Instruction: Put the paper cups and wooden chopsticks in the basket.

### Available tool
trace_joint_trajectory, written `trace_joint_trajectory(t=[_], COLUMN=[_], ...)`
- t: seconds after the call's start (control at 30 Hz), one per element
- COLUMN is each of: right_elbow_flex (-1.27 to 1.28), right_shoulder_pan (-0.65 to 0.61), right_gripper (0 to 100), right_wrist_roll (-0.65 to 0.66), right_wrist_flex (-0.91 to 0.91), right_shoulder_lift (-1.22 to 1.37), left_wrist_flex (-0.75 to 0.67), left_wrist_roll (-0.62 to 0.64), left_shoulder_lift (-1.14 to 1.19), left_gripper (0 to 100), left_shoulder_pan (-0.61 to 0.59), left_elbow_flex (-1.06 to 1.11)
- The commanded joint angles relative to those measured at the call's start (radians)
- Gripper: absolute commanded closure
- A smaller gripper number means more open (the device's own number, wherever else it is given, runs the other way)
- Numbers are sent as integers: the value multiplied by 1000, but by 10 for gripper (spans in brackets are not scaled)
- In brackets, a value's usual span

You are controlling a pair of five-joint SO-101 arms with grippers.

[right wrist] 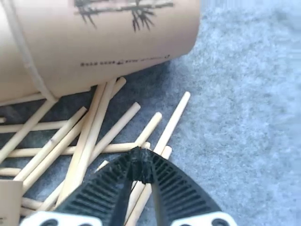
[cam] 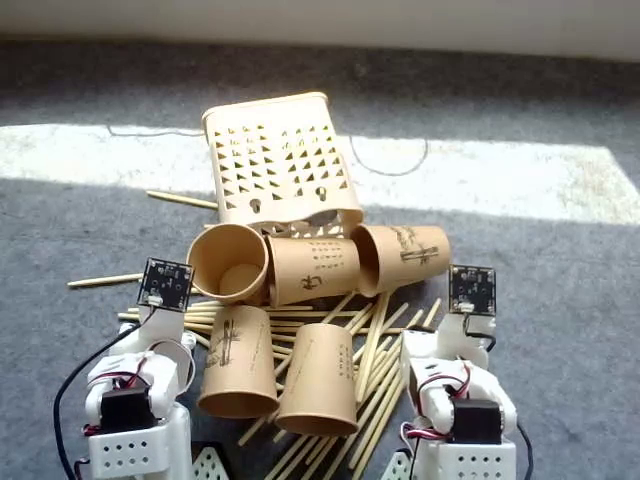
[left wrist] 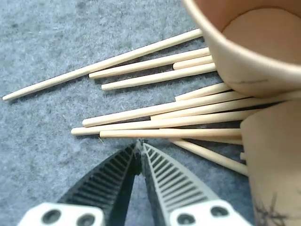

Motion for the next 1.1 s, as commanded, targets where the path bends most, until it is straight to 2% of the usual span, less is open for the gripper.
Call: trace_joint_trajectory(t=[0.0, 0.07, 0.13, 0.3, 0.4, 0.47, 0.6, 0.67, 0.8, 0.97, 1.07], right_elbow_flex=[-110, -153, -225, -417, -521, -624, -809, -874, -944, -978, -987], right_shoulder_pan=[67, 88, 90, 90, 90, 87, -25, -97, -193, -255, -297], right_gripper=[991, 991, 989, 988, 988, 988, 988, 988, 950, 855, 850], right_wrist_roll=[232, 338, 379, 388, 388, 388, 382, 381, 377, 290, 288], right_wrist_flex=[-85, -104, -108, -101, -99, -81, 5, 33, 33, -39, -101], right_shoulder_lift=[-5, -5, -5, 21, 133, 240, 452, 539, 697, 894, 989], left_wrist_flex=[-14, -12, -12, -12, -18, -18, -11, -11, -11, -17, -17], left_wrist_roll=[-8, -12, -12, -12, -12, -12, -8, -8, -8, -8, -8], left_shoulder_lift=[-7, -7, -7, -7, -7, -7, -7, -7, -7, -7, -7], left_gripper=[994, 993, 993, 992, 989, 952, 821, 789, 804, 811, 811], left_shoulder_pan=[18, 15, 15, 8, -39, -67, -87, -87, -87, -87, -87], left_elbow_flex=[10, 10, 10, 10, 10, 10, 10, 10, 10, 15, 18])
